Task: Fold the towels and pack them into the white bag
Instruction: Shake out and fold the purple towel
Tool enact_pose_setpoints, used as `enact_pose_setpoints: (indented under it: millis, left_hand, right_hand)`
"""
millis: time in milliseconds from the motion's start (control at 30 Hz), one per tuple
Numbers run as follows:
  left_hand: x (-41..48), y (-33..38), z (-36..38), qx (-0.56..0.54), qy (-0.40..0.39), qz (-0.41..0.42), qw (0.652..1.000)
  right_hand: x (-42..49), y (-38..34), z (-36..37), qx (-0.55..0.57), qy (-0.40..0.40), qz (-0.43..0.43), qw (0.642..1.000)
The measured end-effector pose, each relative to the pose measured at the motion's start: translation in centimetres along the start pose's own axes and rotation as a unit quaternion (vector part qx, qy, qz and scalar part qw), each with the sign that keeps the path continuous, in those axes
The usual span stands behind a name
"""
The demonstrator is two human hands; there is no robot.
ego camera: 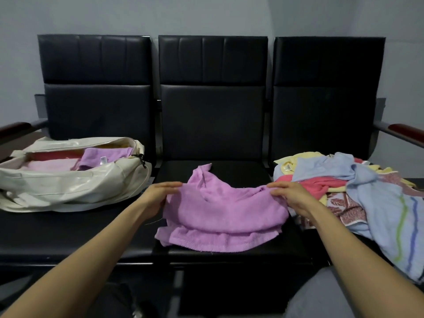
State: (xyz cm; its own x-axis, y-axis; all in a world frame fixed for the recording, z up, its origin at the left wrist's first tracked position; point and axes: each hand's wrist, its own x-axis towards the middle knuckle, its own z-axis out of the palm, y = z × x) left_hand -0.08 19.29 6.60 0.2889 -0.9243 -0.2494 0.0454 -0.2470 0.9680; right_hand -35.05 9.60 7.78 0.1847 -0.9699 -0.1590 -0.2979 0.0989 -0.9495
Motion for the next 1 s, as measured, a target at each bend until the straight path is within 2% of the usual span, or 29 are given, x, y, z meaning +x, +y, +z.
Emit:
enact_pose_setpoints:
  millis: [133,267,400,533,600,667,733,800,867,933,1000]
  left_hand:
    - [-1.5,4.7,-0.2,-0.047,0.022,0.108,0.993]
    - [-3.3,10.9,-1.5,-0.027,0.043,0.201,0.978]
    - [-5.7,16.4,-3.1,0.042,0.059,0.277,0.958]
    - [-7.7,20.4,-4.4,0.1,0.104,0.322,0.935]
    - [-8.5,21.7,-4.5,0.128,0.127,0.333,0.926]
    - [-9.0,22.6,-4.3,0.134,0.141,0.336,0.921]
    - [-9.4,23.2,-4.1,0.071,0.131,0.309,0.939]
    - [-10.0,23.7,-4.1,-0.031,0.086,0.248,0.964]
    - [-10.5,24.0,-4.3,-0.06,0.046,0.207,0.975]
    - [-10.8,23.7,-4.4,-0.011,0.026,0.208,0.978]
    - [-10.9,23.3,-4.6,0.069,0.045,0.241,0.967]
  right_hand:
    - [-1.0,-5.0,-1.0,0.01,-0.004,-0.063,0.998]
    - [-1.9,-11.1,-3.1,-0.114,-0.006,-0.144,0.983]
    - [-3.6,-16.9,-5.0,-0.244,0.065,-0.241,0.937]
    - [-6.1,-21.5,-5.5,-0.252,0.114,-0.273,0.921]
    - [-6.9,-22.8,-5.3,-0.199,0.112,-0.262,0.938]
    - [-7.1,-23.6,-4.9,-0.076,0.104,-0.225,0.966]
    - [-7.3,-23.9,-4.8,0.057,0.09,-0.169,0.98]
    - [-7.4,-24.0,-4.9,0.197,0.053,-0.117,0.972]
    - [-7.4,-23.7,-5.1,0.294,0.011,-0.094,0.951]
    - [-7.5,-23.3,-5.3,0.273,-0.008,-0.104,0.956]
    - [-7.6,-23.0,-5.4,0.179,0.002,-0.136,0.974]
